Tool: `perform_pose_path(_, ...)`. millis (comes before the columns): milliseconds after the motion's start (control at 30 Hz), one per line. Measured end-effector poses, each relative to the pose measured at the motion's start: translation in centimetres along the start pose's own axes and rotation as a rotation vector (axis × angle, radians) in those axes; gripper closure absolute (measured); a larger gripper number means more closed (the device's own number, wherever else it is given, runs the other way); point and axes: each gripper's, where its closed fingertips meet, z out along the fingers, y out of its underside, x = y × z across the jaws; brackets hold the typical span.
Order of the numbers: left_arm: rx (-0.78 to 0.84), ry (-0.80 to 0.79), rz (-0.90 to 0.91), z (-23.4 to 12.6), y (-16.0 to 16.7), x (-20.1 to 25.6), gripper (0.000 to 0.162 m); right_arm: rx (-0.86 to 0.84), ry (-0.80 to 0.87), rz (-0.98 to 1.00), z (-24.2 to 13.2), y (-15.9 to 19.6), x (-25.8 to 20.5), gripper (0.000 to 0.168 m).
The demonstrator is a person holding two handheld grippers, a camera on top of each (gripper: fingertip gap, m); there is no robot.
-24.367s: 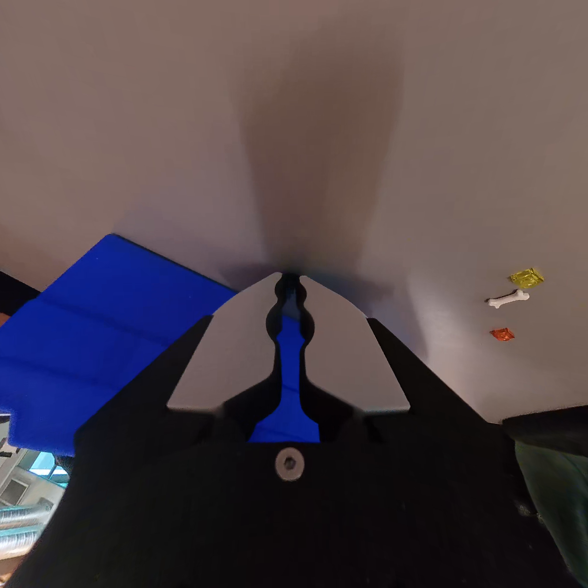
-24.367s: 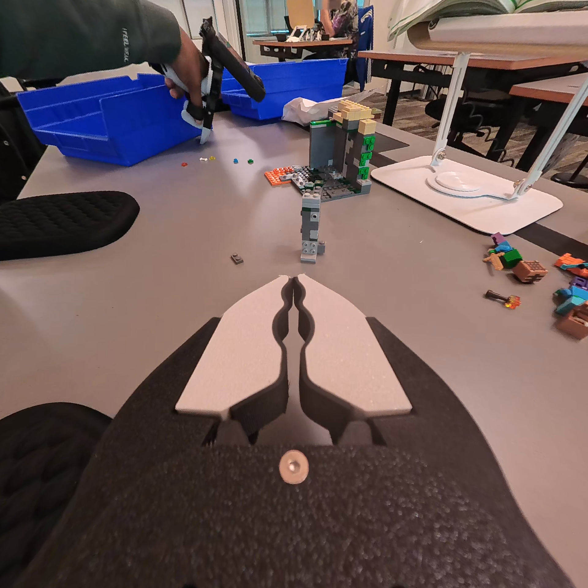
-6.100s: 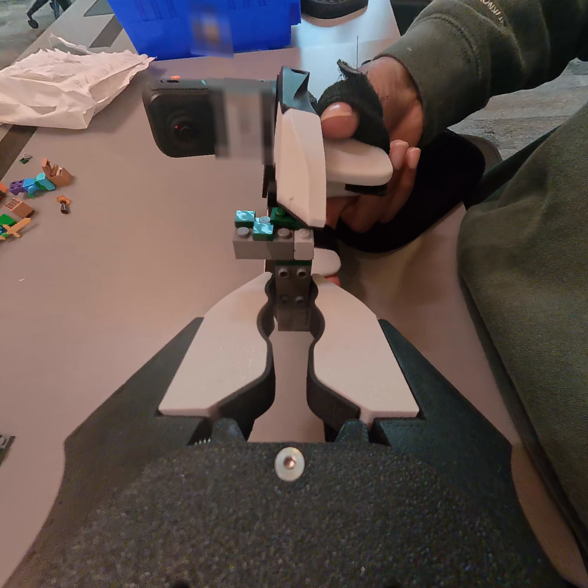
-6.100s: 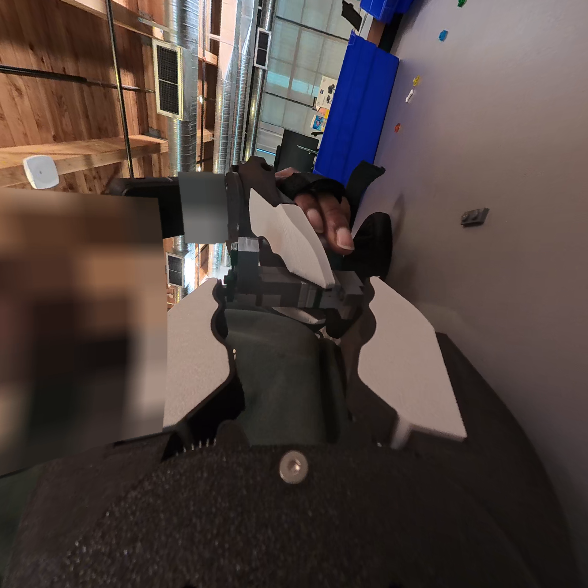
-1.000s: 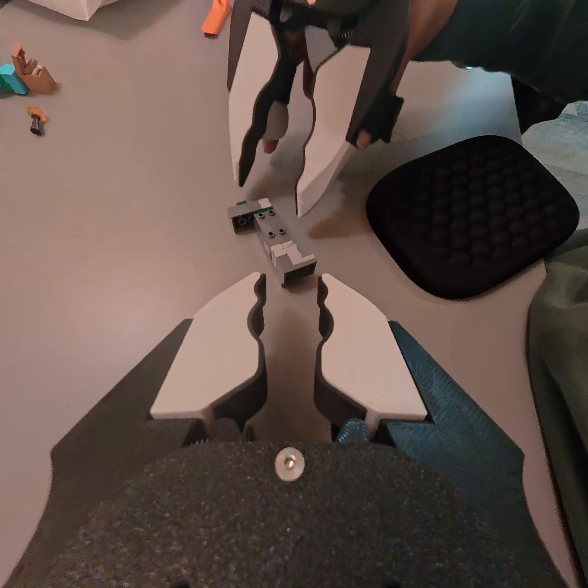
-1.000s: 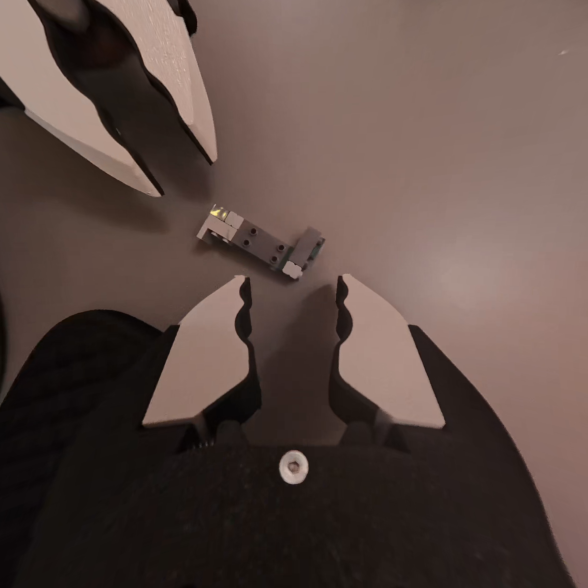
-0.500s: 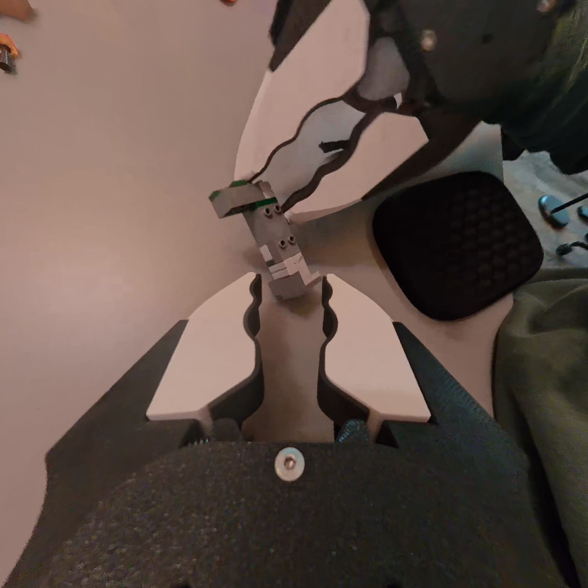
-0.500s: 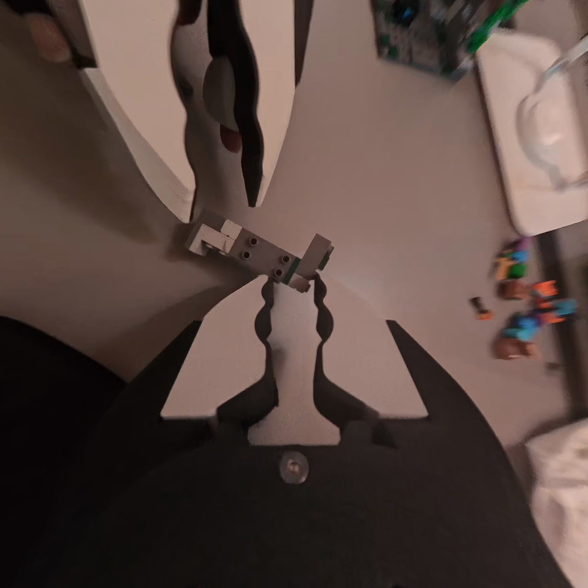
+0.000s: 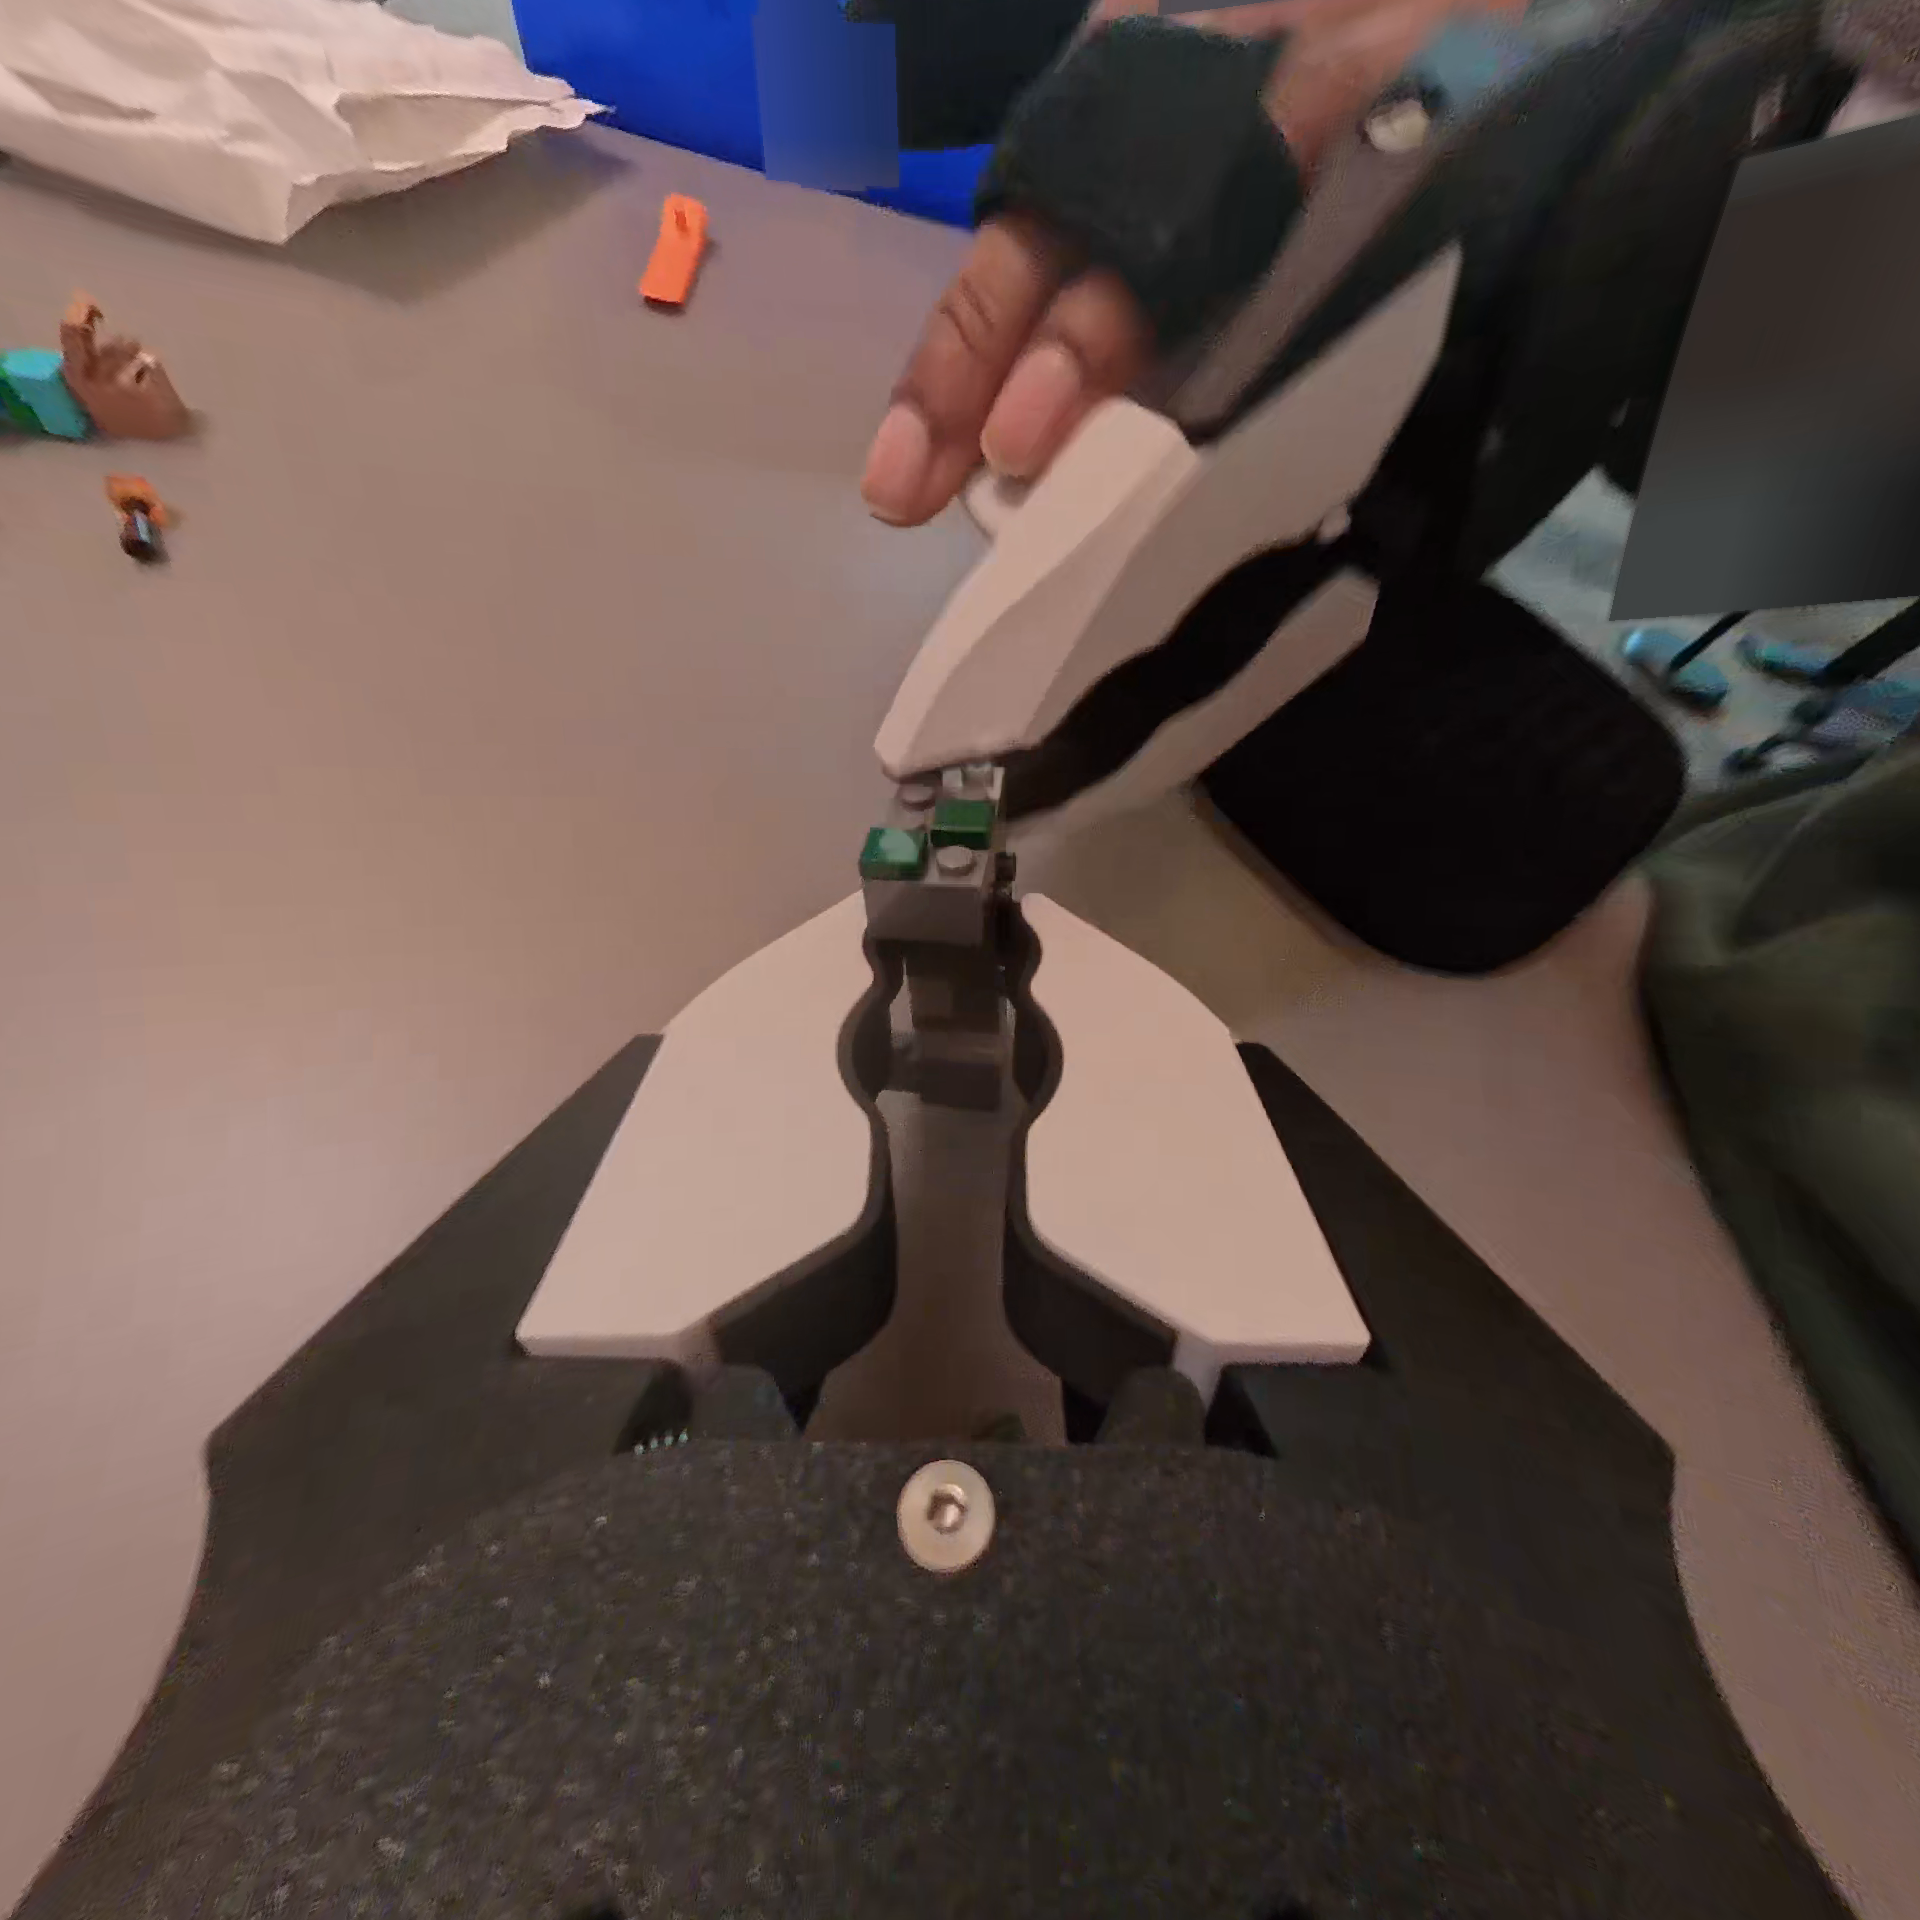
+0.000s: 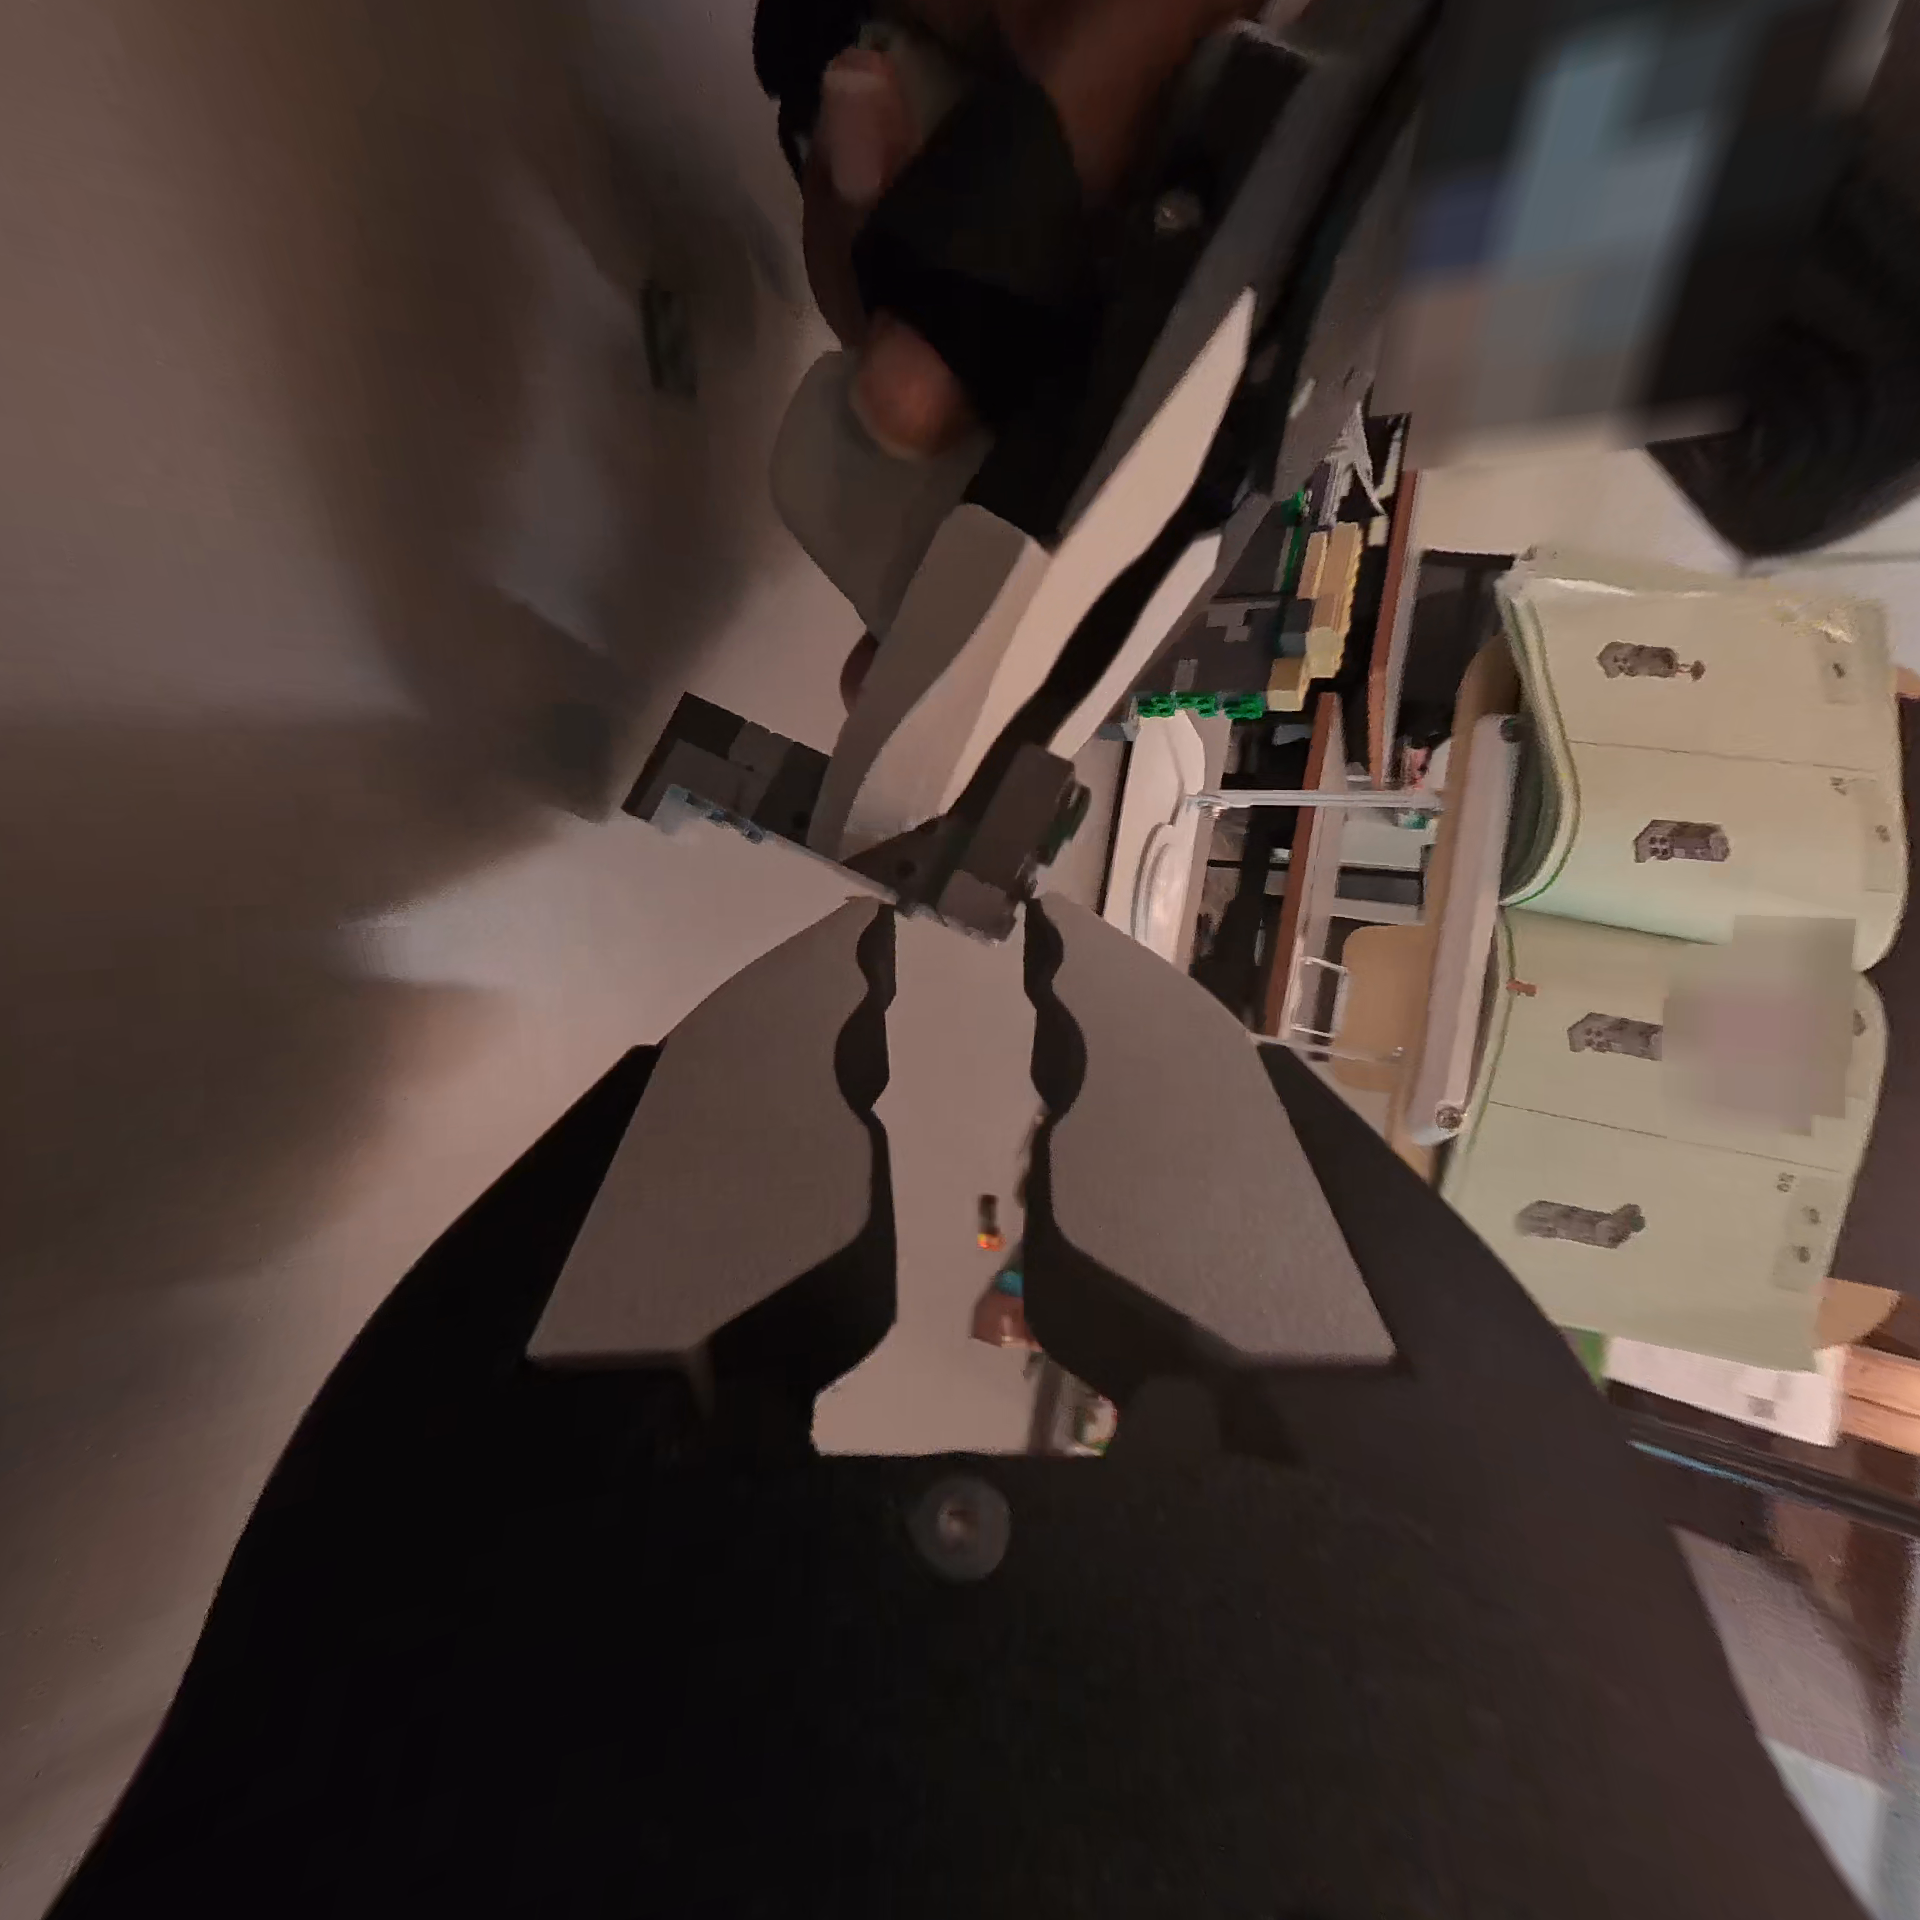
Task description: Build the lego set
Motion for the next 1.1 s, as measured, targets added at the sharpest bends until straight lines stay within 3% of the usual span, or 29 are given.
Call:
perform_pose_path(67, -0.037, -0.019, 0.094, -0.5, 0.9, -0.5, 0.144, 0.012, -0.042, 0.109, -0.1, 0.3, 0.0, 0.151)
perform_pose_path(200, -0.030, 0.046, 0.147, -1.8, 1.6, -1.0, 0.144, 0.066, -0.222, 0.459, -0.5, 0.8, -0.4, 0.145)
perform_pose_path(333, -0.026, 0.116, 0.187, -2.8, 2.2, -1.3, 0.143, 0.191, -0.414, 0.815, -1.1, -0.7, -0.6, 0.138)
perform_pose_path(467, -0.051, 0.164, 0.211, -3.4, 2.7, -1.7, 0.143, 0.255, -0.542, 1.034, -0.6, -2.5, -0.2, 0.133)
perform_pose_path(800, -0.104, 0.116, 0.175, -4.7, 3.2, -3.7, 0.127, 0.131, -0.579, 1.194, 4.6, -3.7, -0.4, 0.127)
perform_pose_path(900, -0.120, 0.063, 0.167, -5.3, 3.6, -4.1, 0.122, 0.130, -0.597, 1.225, 4.9, -3.9, -0.9, 0.135)
perform_pose_path(1100, -0.081, -0.030, 0.168, -6.7, 3.4, -3.9, 0.125, 0.118, -0.597, 1.230, 4.5, -3.5, -1.4, 0.135)
